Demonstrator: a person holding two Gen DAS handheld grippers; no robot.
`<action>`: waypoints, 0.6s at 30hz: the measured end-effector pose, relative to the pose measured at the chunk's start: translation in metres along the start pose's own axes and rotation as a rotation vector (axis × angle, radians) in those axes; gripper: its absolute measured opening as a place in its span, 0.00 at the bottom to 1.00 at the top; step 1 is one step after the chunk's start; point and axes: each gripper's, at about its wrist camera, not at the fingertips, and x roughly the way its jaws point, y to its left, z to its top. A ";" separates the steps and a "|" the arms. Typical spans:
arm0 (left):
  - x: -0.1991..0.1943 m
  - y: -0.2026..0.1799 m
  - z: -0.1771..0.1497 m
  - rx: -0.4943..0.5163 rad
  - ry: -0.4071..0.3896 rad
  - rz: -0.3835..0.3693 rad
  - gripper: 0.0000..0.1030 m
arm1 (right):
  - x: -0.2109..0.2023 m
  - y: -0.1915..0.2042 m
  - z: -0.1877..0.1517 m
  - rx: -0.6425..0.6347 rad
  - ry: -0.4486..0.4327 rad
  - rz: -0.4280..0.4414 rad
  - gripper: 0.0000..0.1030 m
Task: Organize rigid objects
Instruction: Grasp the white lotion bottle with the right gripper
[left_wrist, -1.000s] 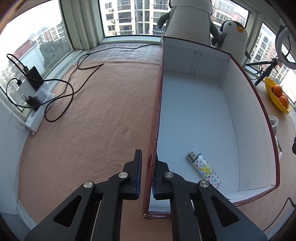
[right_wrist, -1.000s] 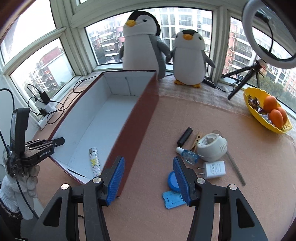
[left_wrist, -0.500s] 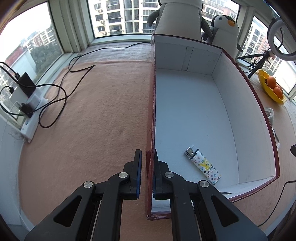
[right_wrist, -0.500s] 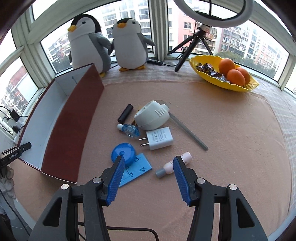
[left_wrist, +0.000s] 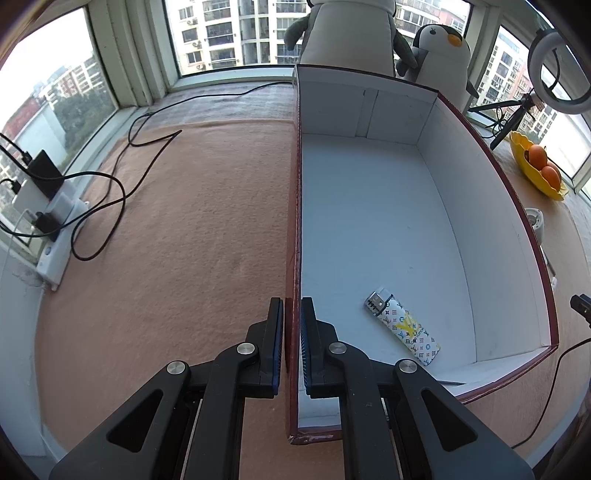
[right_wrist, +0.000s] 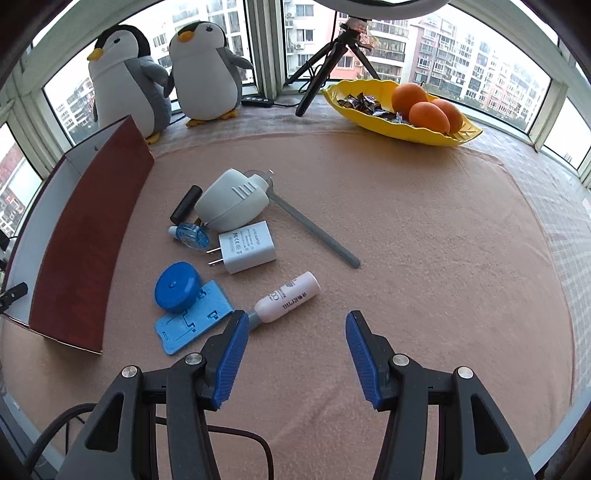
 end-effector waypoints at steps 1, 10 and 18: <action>0.000 0.000 0.000 -0.001 0.001 0.000 0.07 | 0.004 -0.001 0.000 0.008 0.011 0.008 0.49; 0.001 0.000 0.000 -0.008 0.001 0.005 0.07 | 0.040 -0.012 0.010 0.152 0.111 0.075 0.49; 0.001 0.001 0.000 -0.017 0.002 0.008 0.07 | 0.064 -0.012 0.017 0.215 0.178 0.114 0.38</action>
